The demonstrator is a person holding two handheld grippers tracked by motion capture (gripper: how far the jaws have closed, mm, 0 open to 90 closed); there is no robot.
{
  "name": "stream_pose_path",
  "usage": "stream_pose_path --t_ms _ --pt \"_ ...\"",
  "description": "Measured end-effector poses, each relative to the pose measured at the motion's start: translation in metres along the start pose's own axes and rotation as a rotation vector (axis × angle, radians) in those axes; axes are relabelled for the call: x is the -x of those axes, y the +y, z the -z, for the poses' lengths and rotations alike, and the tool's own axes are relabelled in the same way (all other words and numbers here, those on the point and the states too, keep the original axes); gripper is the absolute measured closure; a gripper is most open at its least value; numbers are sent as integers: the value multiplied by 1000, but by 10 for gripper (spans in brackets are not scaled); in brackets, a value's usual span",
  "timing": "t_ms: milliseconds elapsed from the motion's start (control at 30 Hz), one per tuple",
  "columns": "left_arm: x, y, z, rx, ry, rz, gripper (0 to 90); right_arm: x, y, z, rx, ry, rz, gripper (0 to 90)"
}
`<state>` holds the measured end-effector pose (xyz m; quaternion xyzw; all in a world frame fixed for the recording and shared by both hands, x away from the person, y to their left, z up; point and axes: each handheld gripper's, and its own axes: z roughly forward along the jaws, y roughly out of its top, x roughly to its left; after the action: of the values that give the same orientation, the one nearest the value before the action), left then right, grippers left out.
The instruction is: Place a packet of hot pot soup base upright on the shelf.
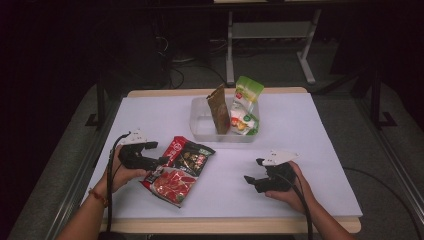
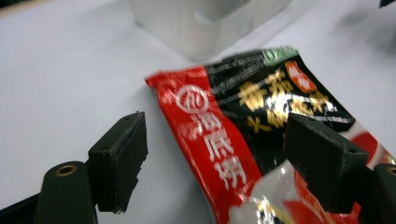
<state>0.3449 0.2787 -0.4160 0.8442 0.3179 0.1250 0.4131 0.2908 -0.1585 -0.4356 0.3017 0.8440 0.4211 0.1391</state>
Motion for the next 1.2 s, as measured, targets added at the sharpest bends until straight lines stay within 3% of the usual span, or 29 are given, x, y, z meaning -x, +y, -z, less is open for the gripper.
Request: stream_pose_path --t_ms 267,367,433,533,600,800,1200 --pt "1 -24 -5 -62 -44 24 247 -6 16 -19 -2 57 5 259" --pt "2 -27 -4 -50 -60 44 248 -7 25 -25 -3 76 4 259" --pt "2 -28 -4 -62 -94 59 251 -6 30 -31 2 91 -9 259" --pt "6 -30 -7 -91 -178 73 284 -6 36 -41 3 112 -24 259" --pt "8 -31 -7 -103 -180 79 236 -7 40 -49 -6 126 -30 259" --pt "11 -34 -6 -107 -179 123 233 -8 46 -72 -39 201 -85 259" --pt "21 -37 -5 -100 -161 117 224 -15 59 -111 -75 340 -188 232"
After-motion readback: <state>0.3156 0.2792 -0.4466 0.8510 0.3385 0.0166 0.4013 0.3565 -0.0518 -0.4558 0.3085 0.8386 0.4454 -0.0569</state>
